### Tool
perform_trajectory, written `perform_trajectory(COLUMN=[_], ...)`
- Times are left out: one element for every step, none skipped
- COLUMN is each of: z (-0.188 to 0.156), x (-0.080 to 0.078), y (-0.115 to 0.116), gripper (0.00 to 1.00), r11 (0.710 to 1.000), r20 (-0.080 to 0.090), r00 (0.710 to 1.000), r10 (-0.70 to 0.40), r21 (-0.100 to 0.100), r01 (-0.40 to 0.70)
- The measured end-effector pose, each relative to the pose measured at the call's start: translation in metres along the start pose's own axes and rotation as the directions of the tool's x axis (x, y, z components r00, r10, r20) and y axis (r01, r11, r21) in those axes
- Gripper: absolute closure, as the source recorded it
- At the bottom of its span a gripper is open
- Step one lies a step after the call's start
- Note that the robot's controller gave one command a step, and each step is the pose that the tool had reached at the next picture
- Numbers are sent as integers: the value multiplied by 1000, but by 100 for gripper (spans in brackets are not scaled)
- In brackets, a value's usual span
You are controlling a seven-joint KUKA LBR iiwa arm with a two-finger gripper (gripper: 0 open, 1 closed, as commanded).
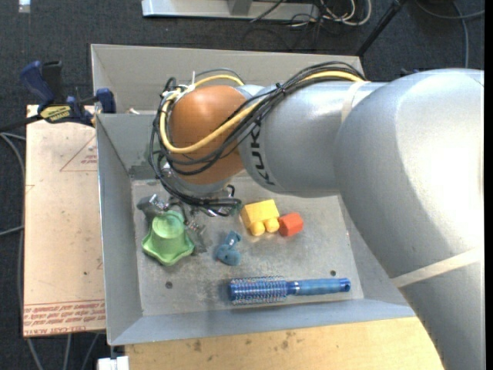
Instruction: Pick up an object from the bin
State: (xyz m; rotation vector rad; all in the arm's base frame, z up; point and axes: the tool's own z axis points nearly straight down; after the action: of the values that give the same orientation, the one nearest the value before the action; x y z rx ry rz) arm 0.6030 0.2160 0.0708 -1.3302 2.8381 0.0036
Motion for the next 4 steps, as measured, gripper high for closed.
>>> perform_trajectory(z=[0,0,-1,-5], x=[1,1,47,47], y=[-1,-1,93,110], gripper=[100,0,0,0], r11=[1000,1000,982,789], r20=[-2,-3,0,0], r00=[1000,1000,982,790], r10=[3,2,-187,-614], r21=[-1,-1,1,18], r01=[-3,-2,187,614])
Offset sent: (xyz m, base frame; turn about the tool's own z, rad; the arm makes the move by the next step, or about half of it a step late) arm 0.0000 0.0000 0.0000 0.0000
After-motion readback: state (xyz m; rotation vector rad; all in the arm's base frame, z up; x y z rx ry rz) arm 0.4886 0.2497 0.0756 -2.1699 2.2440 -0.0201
